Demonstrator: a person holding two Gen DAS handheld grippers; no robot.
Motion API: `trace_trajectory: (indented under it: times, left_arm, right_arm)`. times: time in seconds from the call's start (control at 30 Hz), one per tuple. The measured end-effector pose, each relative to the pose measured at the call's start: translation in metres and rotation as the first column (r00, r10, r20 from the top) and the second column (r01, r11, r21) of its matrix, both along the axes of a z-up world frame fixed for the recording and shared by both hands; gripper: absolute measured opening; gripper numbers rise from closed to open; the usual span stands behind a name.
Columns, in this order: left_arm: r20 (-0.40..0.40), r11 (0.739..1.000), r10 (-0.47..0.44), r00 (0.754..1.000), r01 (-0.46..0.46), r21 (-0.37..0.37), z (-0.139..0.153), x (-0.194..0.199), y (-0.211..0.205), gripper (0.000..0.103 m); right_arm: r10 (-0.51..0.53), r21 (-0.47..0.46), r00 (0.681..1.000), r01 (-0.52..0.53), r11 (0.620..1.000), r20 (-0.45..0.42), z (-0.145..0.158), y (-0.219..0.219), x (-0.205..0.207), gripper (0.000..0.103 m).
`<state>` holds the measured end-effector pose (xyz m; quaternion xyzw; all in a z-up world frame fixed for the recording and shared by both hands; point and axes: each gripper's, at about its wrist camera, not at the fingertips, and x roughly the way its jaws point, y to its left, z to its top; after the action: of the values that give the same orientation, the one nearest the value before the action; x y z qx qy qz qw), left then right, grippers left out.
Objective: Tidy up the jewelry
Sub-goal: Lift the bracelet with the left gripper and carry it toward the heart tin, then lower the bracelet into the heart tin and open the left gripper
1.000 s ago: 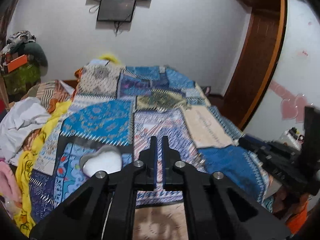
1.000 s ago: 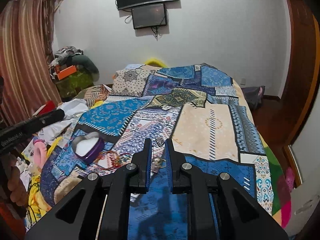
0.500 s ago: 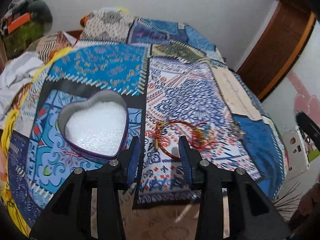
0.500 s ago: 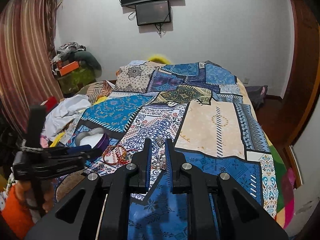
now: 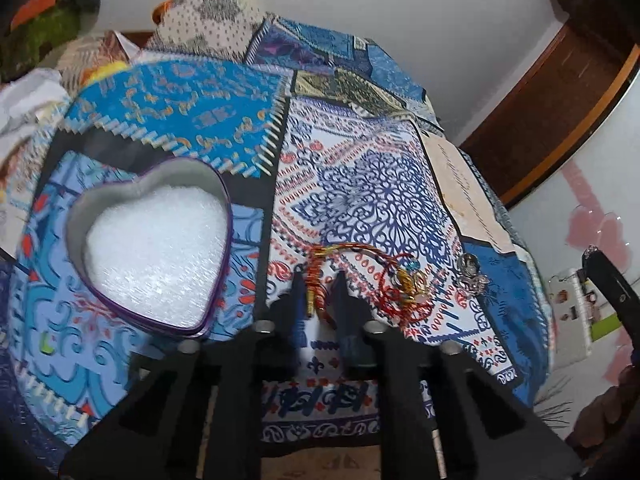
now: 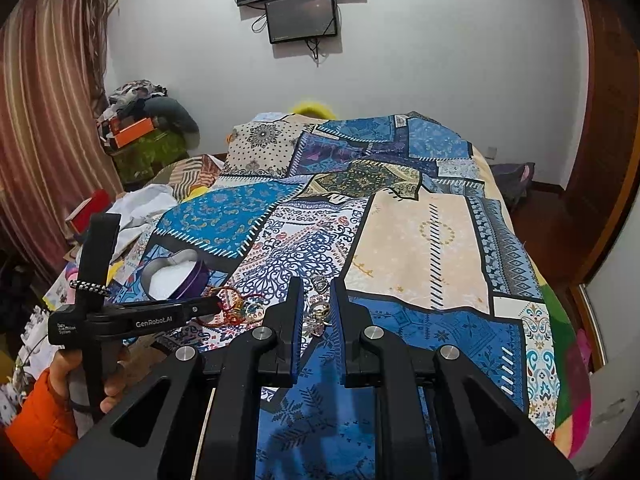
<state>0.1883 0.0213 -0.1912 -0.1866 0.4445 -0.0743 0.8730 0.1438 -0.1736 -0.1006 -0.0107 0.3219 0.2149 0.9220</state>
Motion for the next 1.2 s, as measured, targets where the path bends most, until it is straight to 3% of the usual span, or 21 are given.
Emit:
trace_trajectory:
  times: [0.27, 0.67, 1.2]
  left_arm:
    - [0.121, 1.000, 0.000, 0.993, 0.000, -0.001, 0.039, -0.019, 0.005, 0.006]
    - [0.283, 0.996, 0.065, 0.957, -0.081, 0.048, 0.093, -0.054, 0.041, 0.006]
    - [0.268, 0.985, 0.146, 0.952, -0.165, 0.051, 0.066, -0.061, 0.110, 0.006]
  right_arm:
    - [0.015, -0.002, 1.000, -0.015, 1.000, -0.002, 0.001, 0.007, -0.001, 0.012]
    - [0.084, -0.018, 0.996, -0.084, 0.996, 0.018, 0.009, 0.046, -0.003, 0.012]
    - [0.229, -0.066, 0.973, -0.229, 0.971, -0.007, -0.004, 0.132, 0.004, 0.012]
